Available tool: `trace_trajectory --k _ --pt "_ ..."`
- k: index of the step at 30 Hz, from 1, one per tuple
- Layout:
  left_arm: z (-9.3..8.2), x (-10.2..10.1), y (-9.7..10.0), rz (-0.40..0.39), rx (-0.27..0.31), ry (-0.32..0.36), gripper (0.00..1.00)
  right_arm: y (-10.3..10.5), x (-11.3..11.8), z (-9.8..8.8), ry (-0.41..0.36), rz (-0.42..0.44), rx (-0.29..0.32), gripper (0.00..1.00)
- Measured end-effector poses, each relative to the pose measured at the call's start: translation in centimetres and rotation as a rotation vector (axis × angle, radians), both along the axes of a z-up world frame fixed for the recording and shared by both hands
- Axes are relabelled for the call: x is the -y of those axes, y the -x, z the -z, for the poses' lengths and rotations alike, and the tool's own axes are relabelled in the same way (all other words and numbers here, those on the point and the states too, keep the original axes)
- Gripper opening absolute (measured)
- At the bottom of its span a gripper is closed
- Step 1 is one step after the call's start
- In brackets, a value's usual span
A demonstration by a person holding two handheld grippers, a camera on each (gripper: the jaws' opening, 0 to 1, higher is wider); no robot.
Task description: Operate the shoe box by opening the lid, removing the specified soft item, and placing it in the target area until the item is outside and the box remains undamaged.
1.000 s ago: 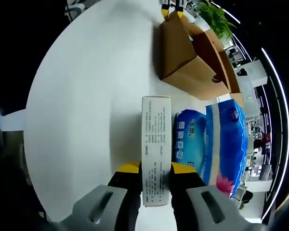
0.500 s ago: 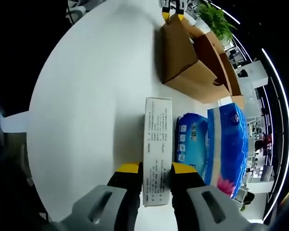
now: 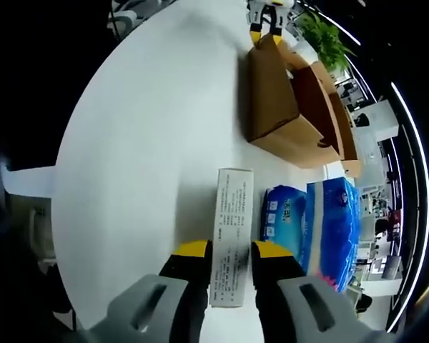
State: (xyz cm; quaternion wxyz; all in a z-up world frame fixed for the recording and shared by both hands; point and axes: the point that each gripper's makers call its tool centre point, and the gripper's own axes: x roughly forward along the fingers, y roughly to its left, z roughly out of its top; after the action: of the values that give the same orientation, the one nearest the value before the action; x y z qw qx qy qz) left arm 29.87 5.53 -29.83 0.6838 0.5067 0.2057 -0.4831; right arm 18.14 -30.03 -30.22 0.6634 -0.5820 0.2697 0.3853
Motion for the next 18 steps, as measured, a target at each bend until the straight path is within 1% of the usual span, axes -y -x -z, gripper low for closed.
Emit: trace_trajectory --k 4,8,9,18 --pt "0.0 0.0 0.0 -0.001 0.0 -0.001 0.2 0.3 -0.1 0.2 0.001 -0.004 -0.003 0.2" --pt "0.0 0.0 0.0 0.0 0.002 0.0 0.2 0.7 -0.2 0.4 0.003 0.005 0.012 0.2" --pt "0.0 0.0 0.0 0.001 0.003 0.001 0.2 0.9 -0.2 0.5 0.016 -0.002 0.025 0.2" --pt "0.0 0.1 0.0 -0.003 0.001 0.001 0.2 1.6 -0.3 0.8 0.006 0.022 0.051 0.21"
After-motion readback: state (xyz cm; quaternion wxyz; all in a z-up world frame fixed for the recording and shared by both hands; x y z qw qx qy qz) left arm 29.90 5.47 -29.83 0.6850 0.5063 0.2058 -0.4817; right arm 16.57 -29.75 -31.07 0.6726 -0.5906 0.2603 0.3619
